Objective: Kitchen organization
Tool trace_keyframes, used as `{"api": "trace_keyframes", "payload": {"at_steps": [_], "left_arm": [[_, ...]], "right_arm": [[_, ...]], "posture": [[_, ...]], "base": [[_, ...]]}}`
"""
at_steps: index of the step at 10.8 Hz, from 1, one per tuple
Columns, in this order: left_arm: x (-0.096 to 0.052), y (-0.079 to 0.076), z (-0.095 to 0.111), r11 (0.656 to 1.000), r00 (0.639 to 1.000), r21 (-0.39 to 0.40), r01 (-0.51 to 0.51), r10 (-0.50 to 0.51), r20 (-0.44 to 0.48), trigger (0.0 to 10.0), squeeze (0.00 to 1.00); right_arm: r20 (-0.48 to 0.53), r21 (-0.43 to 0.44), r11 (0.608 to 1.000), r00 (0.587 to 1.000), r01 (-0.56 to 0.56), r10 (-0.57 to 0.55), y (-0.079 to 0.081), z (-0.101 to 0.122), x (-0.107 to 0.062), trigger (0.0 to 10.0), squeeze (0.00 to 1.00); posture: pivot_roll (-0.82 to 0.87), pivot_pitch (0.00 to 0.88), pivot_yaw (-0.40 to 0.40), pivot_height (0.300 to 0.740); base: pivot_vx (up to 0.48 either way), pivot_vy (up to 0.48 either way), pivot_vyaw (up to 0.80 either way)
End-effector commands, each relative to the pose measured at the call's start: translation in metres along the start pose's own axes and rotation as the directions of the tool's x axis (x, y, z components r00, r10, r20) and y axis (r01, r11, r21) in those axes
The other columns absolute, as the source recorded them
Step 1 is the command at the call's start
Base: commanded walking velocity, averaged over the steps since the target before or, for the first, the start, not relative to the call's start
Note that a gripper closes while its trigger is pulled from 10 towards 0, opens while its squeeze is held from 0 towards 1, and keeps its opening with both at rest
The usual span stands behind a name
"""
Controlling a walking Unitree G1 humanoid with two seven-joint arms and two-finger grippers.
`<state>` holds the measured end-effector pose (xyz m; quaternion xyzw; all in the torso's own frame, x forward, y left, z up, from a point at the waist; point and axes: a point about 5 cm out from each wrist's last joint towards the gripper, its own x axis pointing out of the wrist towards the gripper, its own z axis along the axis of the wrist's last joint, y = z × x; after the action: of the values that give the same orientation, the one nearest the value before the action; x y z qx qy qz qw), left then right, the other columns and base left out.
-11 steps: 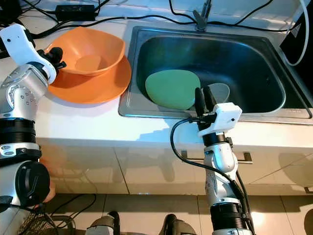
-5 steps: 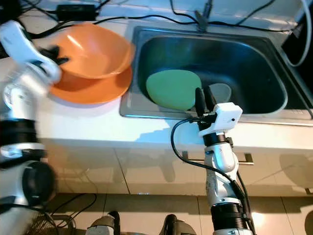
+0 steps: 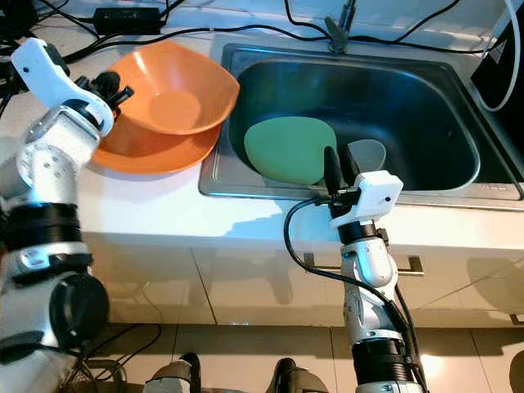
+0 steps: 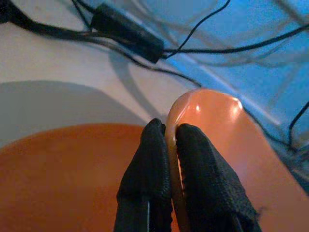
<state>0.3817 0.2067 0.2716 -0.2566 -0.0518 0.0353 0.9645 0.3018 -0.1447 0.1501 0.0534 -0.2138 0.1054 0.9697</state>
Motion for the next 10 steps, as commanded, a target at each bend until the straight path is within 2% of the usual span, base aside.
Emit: {"api": "trace_keyframes", "payload": {"at_steps": [1, 2, 7, 10], "left_arm": [[-0.003, -0.005, 0.002, 0.999, 0.998, -0.001, 0.033, -0.033, 0.05, 10.0, 0.0], [-0.007, -0.012, 0.011, 0.996, 0.989, -0.027, 0.085, -0.081, 0.12, 10.0, 0.0], [-0.02, -0.023, 0.007, 0.979, 0.962, -0.095, 0.181, -0.156, 0.226, 10.0, 0.0], [-0.034, -0.052, 0.003, 0.949, 0.905, -0.05, 0.312, -0.28, 0.319, 10.0, 0.0]], "right_arm": [[-0.184, 0.022, 1.0, 0.983, 0.014, -0.01, 0.0, -0.032, -0.02, 10.0, 0.0], [-0.183, 0.023, 1.0, 0.983, 0.015, -0.01, 0.0, -0.032, -0.02, 10.0, 0.0], [-0.184, 0.03, 0.999, 0.983, 0.014, -0.008, 0.002, -0.033, -0.021, 10.0, 0.0], [-0.184, 0.032, 0.999, 0.983, 0.01, -0.004, 0.003, -0.033, -0.02, 10.0, 0.0]], "posture": [[0.16, 0.18, -0.026, 0.74], [0.16, 0.176, -0.027, 0.74], [0.16, 0.162, -0.024, 0.74], [0.16, 0.163, -0.029, 0.74]], "base": [[0.0, 0.0, 0.0], [0.0, 0.0, 0.0], [0.0, 0.0, 0.0], [0.0, 0.0, 0.0]]}}
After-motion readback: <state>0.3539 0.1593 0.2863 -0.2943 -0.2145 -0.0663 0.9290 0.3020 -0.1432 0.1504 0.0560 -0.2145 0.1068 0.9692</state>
